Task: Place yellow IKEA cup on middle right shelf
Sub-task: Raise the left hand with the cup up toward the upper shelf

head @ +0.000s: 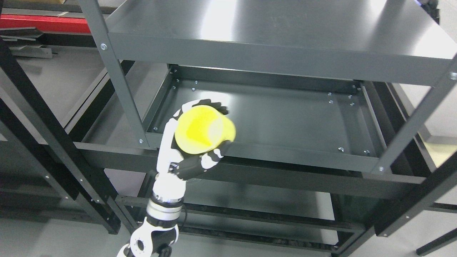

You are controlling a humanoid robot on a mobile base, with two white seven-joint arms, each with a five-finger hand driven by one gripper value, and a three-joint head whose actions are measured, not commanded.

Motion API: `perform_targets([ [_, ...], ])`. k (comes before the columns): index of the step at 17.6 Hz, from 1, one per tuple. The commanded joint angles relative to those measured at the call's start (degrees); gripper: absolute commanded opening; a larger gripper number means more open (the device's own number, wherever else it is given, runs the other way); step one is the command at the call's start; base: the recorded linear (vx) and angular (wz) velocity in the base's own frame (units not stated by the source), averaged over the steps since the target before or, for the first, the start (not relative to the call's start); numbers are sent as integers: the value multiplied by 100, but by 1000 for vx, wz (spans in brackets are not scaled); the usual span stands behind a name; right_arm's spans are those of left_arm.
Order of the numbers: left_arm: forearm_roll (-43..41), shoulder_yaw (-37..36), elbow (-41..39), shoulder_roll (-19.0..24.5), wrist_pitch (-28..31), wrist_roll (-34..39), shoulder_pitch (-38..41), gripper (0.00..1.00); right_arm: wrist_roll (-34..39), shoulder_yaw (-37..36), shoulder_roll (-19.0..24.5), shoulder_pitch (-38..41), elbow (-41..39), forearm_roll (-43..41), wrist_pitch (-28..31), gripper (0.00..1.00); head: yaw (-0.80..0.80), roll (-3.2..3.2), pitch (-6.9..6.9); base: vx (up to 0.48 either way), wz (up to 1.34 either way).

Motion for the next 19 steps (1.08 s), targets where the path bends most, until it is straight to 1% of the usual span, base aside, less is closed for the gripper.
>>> perform_targets([
  [1, -2, -1422, -1, 99, 287, 17, -1200, 1, -1, 97, -100, 80, 0, -141, 4, 99, 0, 0, 0, 125, 150],
  [3, -2, -1624, -1, 99, 375, 26, -1736, 1, -1, 97, -100, 80, 0, -141, 4, 99, 0, 0, 0, 105, 50],
  [5, 7, -1896, -1, 99, 576, 245, -2325, 0, -1, 97, -100, 80, 0, -141, 4, 99, 0, 0, 0, 50, 33],
  [7, 16, -1932, -1, 99, 709, 631, -2818, 0, -1, 97, -100, 80, 0, -141, 4, 99, 0, 0, 0, 39, -53],
  [9, 42, -1915, -1, 99, 902, 1184, -3389, 0, -1, 97, -100, 80, 0, -141, 4, 99, 0, 0, -1, 15, -20],
  [11, 51, -1845, -1, 99, 1182, 1659, -3873, 0, -1, 97, -100, 80, 0, -141, 4, 99, 0, 0, -1, 0, 0],
  [12, 86, -1784, 16, 99, 1480, 1913, -4049, 0, -1, 97, -100, 80, 0, -141, 4, 99, 0, 0, -1, -9, 18],
  [13, 243, -1670, 42, 99, 1935, 2203, -4225, 0, -1, 97, -100, 80, 0, -141, 4, 99, 0, 0, -1, -9, 18],
  [15, 909, -1406, 243, 99, 3164, 2915, -4550, 0, -1, 97, -100, 80, 0, -141, 4, 99, 0, 0, -1, -14, -26],
  [16, 1191, -1231, 514, 99, 3736, 3179, -4717, 0, -1, 97, -100, 80, 0, -141, 4, 99, 0, 0, -1, -9, -31],
  [17, 1307, -968, 874, 99, 4238, 3321, -4910, 0, -1, 97, -100, 80, 0, -141, 4, 99, 0, 0, -1, -9, -31],
  [19, 1334, -598, 1464, 99, 4890, 3349, -5105, 0, -1, 97, -100, 80, 0, -141, 4, 99, 0, 0, -1, -9, -16],
])
